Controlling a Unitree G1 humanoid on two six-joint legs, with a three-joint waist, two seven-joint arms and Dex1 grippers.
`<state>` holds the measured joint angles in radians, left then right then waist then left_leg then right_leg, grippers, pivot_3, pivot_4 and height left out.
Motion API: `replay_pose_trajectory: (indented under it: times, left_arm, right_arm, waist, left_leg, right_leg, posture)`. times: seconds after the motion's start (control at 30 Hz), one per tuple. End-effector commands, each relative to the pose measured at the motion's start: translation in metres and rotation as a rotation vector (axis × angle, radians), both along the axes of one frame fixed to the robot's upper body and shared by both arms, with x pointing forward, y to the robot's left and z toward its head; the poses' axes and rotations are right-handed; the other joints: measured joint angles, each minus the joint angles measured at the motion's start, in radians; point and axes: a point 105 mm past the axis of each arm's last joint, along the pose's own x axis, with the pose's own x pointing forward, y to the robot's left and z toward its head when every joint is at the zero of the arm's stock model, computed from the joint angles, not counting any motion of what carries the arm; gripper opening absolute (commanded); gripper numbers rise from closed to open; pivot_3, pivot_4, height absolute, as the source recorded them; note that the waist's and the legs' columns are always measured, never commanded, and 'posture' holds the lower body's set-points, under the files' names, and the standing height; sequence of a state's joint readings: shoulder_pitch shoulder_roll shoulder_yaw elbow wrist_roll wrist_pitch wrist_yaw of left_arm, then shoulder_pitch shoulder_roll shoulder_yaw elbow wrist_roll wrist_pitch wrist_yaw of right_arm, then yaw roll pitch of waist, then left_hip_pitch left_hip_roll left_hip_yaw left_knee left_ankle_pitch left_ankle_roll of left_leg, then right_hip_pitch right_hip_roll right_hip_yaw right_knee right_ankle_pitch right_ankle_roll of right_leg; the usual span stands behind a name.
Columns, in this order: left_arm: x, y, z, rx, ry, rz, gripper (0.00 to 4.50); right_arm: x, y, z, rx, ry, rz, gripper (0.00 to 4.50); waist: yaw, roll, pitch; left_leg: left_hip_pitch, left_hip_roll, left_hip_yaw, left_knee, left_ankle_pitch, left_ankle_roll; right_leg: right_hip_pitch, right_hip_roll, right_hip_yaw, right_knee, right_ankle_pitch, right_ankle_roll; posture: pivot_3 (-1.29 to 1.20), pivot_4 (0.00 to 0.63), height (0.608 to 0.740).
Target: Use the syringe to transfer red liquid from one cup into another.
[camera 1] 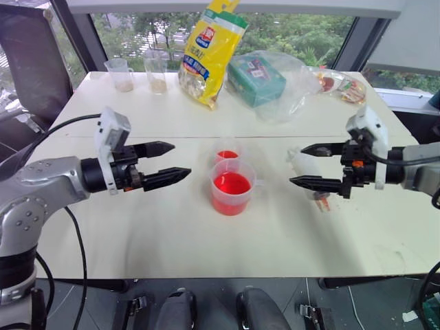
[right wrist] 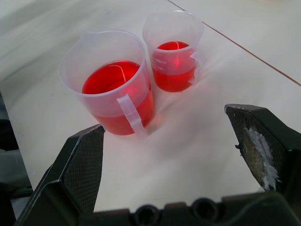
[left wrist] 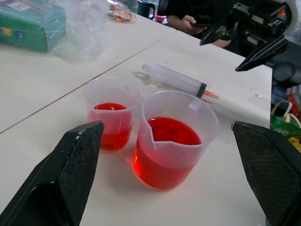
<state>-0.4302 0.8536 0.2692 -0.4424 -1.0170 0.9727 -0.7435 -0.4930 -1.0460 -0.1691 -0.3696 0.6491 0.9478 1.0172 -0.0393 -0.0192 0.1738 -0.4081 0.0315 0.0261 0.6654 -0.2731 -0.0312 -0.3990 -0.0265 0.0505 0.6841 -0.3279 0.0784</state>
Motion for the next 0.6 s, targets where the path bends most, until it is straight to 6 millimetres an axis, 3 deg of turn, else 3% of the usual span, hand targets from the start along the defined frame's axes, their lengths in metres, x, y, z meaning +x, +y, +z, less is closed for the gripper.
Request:
replay_pose_trajectory:
  times: [0.03,0.6]
  left_arm:
    - [-0.0049,-0.0007,0.0090,-0.001,-0.038,-0.018,4.50]
    - [-0.0032,-0.0022,0.0110,-0.018,-0.042,-0.023,4.50]
  right_arm:
    - [0.0006,-0.0026,0.0097,-0.027,-0.054,-0.008,4.47]
    - [0.0099,-0.0072,0.0084,-0.043,-0.067,-0.063,4.47]
  waist:
    - [0.000,0.000,0.000]
    - [0.000,0.000,0.000]
  left_leg:
    - [0.000,0.000,0.000,0.000,0.000,0.000]
    - [0.000,0.000,0.000,0.000,0.000,0.000]
  right_leg:
    - [0.000,0.000,0.000,0.000,0.000,0.000]
    - [0.000,0.000,0.000,0.000,0.000,0.000]
  posture:
    - [0.00,0.150,0.740]
    - [0.00,0.150,0.740]
